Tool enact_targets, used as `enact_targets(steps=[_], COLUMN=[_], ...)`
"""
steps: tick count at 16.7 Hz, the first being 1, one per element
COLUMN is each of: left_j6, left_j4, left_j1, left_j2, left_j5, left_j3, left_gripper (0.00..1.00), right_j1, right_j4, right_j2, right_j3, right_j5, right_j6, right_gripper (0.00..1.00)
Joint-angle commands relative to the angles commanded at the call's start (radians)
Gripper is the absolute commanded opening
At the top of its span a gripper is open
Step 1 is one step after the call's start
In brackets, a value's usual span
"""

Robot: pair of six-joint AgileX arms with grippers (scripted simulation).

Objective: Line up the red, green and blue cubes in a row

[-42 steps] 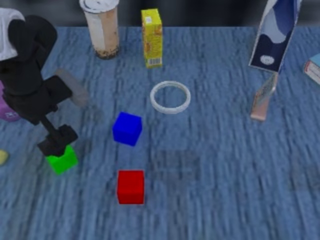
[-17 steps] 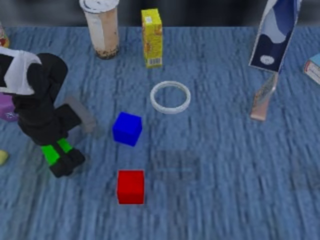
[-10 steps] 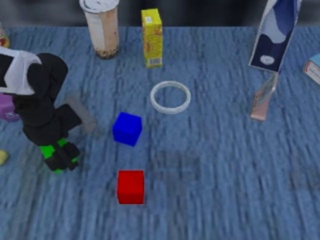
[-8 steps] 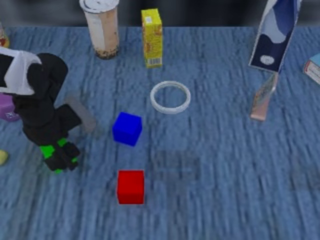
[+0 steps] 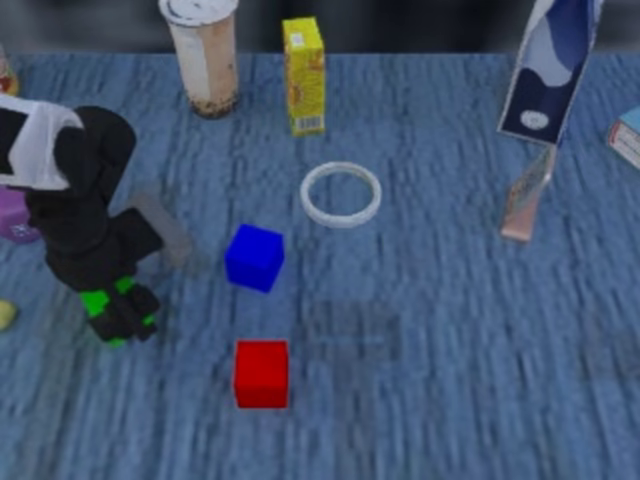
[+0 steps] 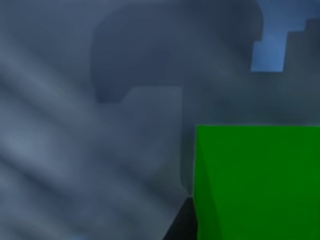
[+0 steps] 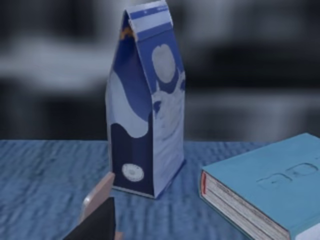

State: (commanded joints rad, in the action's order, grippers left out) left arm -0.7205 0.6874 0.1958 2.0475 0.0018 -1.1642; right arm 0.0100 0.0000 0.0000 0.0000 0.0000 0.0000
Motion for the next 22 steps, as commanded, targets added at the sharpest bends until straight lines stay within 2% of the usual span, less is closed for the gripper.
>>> enact_targets(steps=[4,10,16,19,22], left_j6=[0.001,0.004,0.001,-0.005,-0.012], left_j4=[0.046,0.254,0.263,0.293,0.337], left_j1=[-0.003,-0.018,0.001,0.100,0.274], left_j2=[-0.026,-0.131,-0.127,-0.093,-0.045], left_j5=[0.003,0.002,0.001,0.002,0.002], left_j3=[-0.026,-0.123,-0.136,-0.195,-0.279], left_gripper=[0.00,0.00,0.00,0.00,0.00], right_j1=[0.000,0.000,0.000,0.000,0.000], right_j4=[0.000,0.000,0.000,0.000,0.000], right_j2=[0.000,0.000,0.000,0.000,0.000], right_j3=[0.000,0.000,0.000,0.000,0.000], right_j5=[0.000,0.000,0.000,0.000,0.000], right_j6=[0.000,0.000,0.000,0.000,0.000], right_gripper=[1.00,1.00,1.00,1.00,1.00])
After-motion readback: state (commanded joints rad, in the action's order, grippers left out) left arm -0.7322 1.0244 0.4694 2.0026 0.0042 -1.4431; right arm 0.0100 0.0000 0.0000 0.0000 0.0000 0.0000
